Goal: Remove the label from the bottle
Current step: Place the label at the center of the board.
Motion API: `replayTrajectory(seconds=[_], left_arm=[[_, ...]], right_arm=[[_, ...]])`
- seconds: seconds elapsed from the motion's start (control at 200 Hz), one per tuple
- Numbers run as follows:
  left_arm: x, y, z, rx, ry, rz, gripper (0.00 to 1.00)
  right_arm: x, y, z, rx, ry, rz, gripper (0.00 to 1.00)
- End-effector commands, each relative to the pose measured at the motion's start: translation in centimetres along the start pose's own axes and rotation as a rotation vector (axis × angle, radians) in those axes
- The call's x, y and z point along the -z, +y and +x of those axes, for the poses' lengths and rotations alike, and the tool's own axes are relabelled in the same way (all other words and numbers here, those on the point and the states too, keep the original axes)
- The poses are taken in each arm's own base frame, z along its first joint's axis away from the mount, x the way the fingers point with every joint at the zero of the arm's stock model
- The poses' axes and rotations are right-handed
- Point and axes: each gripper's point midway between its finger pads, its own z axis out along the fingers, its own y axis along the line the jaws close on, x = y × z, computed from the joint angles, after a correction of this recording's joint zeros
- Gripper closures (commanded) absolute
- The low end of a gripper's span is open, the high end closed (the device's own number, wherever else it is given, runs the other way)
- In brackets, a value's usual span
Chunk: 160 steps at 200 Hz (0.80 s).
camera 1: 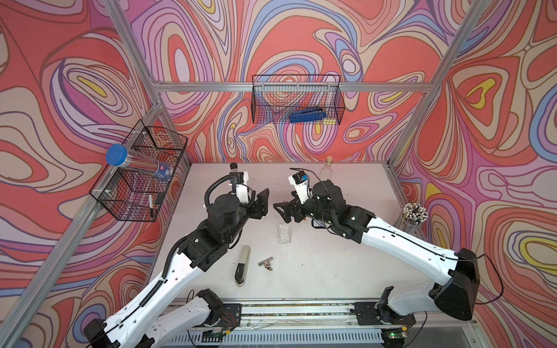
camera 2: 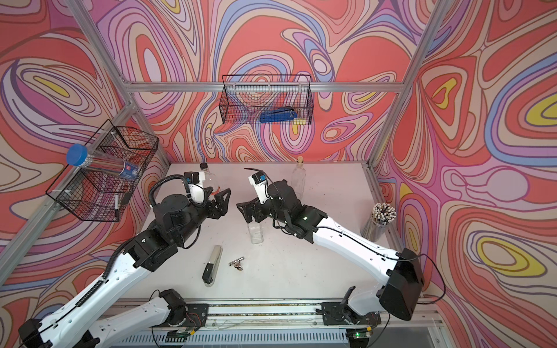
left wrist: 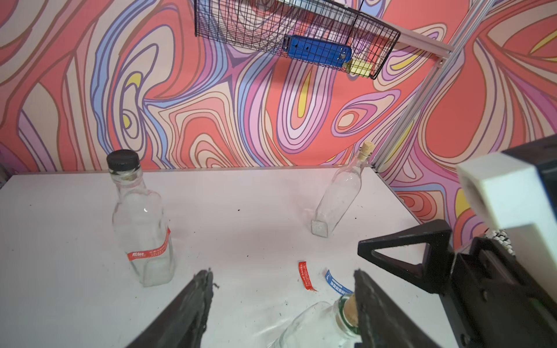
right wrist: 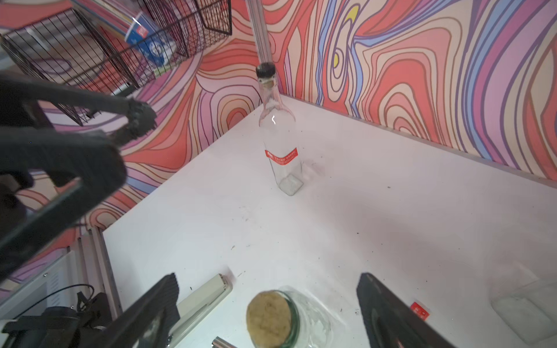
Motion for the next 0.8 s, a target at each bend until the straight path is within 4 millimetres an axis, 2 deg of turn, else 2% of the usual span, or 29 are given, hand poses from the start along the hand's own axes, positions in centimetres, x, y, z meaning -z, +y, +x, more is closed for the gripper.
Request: replayTrajectory(seconds=[0.0, 0.16, 0.24, 0.421, 0.456, 0.571, 0.646, 0.796], left_arm=[[0.4, 1.2, 0.8, 0.023, 0.02, -0.038, 0.25], [0.3, 1.7, 1.2, 0.045, 0.03, -0.039, 0.25], [0.2, 2.0, 1.5, 0.058, 0.039, -0.046, 0.25], [0.0, 2.4, 1.7, 0.079, 0.041, -0.057, 0.19], [0.1, 2.7, 2.3, 0.073, 0.065, -0.069, 0.19], [0.2, 3.0, 2.5, 0.072, 0.07, -0.076, 0.17], [0.3, 3.2, 2.6, 0.074, 0.071, -0.082, 0.17], [0.7, 3.2, 2.7, 0.078, 0.064, -0.079, 0.16]], right_arm=[[-0.6, -0.9, 0.7, 0.033, 0.031, 0.072, 0.04], [-1.9, -0.9, 2.8, 0.041, 0.087, 0.091, 0.05], [-2.2, -1.1, 3.5, 0.04, 0.098, 0.101, 0.1], [-2.7, -1.2, 3.9, 0.035, 0.094, 0.102, 0.29], [-2.8, -1.2, 3.9, 0.034, 0.093, 0.1, 0.33], [-3.3, -1.0, 4.0, 0.033, 0.092, 0.091, 0.48], [-3.5, -1.0, 4.0, 0.028, 0.091, 0.088, 0.52], [-3.7, -1.0, 3.6, 0.028, 0.075, 0.089, 0.77]])
